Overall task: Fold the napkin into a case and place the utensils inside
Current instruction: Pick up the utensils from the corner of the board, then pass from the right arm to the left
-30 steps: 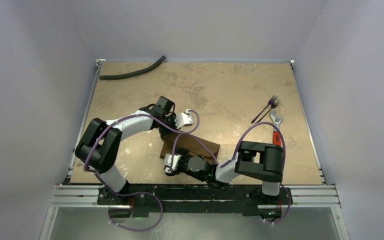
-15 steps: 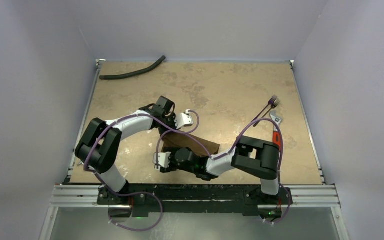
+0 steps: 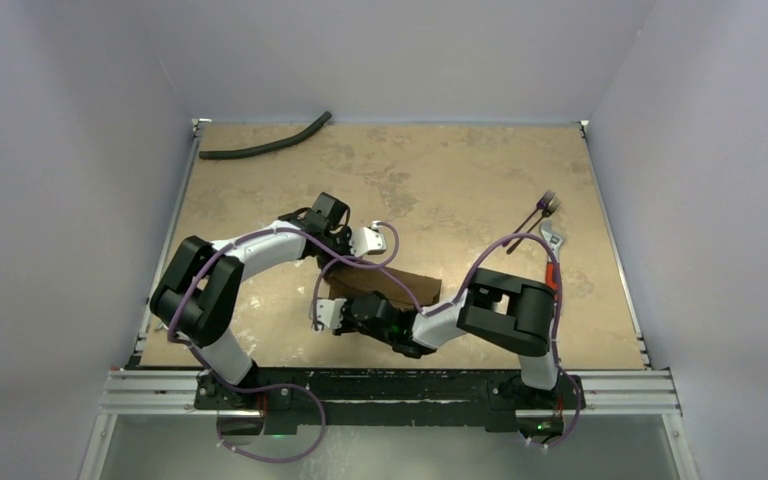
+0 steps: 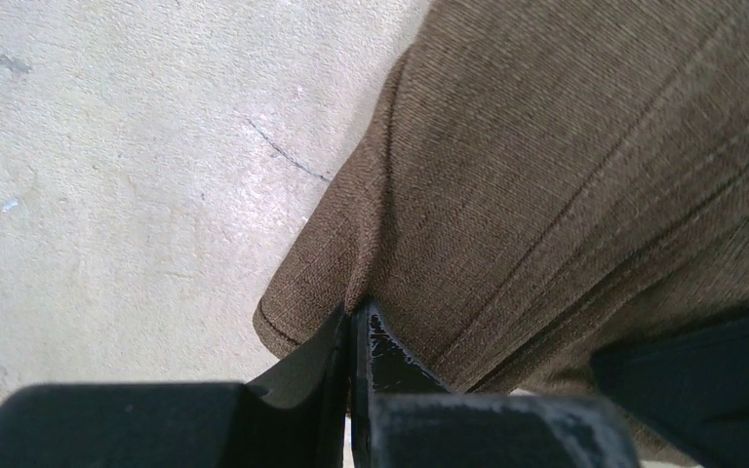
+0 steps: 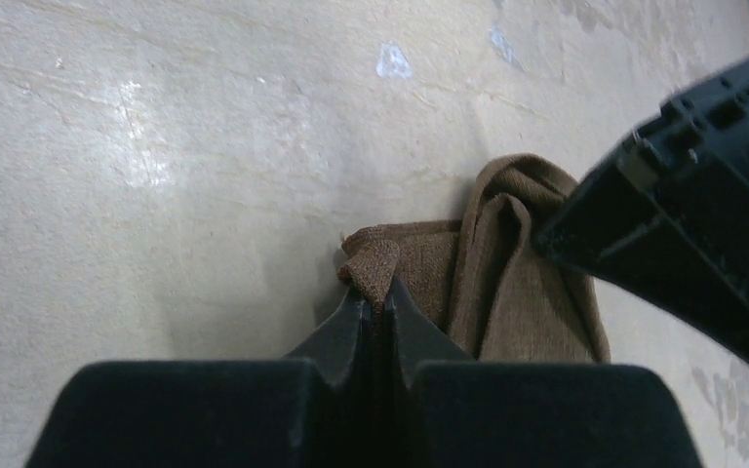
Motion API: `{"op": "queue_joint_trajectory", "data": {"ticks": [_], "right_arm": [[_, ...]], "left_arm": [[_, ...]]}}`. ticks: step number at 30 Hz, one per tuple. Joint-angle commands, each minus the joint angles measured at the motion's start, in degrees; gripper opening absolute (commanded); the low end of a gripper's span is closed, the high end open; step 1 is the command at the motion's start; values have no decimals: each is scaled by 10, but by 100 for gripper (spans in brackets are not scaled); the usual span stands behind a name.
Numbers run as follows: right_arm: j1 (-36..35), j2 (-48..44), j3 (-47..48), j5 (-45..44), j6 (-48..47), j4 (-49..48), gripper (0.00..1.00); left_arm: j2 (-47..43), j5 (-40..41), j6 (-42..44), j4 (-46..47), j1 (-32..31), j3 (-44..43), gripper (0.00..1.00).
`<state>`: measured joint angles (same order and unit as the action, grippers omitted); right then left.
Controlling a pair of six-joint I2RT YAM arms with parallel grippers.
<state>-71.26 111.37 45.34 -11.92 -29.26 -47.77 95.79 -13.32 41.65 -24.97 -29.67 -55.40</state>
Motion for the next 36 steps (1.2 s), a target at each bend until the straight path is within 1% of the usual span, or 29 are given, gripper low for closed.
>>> {"op": "queue_joint_trajectory", "data": {"ticks": [1,4,8,12,15,20,22,25,30,33,36], "right_arm": [[0,-35,-42,-39,73,-51,0],[11,-47,-50,-12,141,-64,0],[28,-64,-63,45,221,-81,0],[78,-91,-93,116,305,-108,0],[121,-104,-110,187,361,-130,0],[191,-81,-102,304,435,-141,0],[208,-74,-87,336,450,-124,0],[229,-60,-49,375,468,-65,0],[282,2,65,488,498,100,0],[297,30,123,527,491,181,0],[309,30,135,564,506,186,0]], "left_arm": [[-8,-14,11,-10,3,2,0],[-7,-17,9,-11,3,0,0],[-8,-21,5,-13,3,-1,0],[-14,-26,4,-15,3,4,0],[-19,-27,6,-13,4,10,0],[-27,-31,11,-11,3,13,0],[-29,-32,12,-11,3,15,0],[-30,-34,12,-13,3,12,0],[-35,-41,9,-15,1,10,0],[-37,-45,6,-11,0,9,0],[-39,-48,6,-7,-3,9,0]]}}
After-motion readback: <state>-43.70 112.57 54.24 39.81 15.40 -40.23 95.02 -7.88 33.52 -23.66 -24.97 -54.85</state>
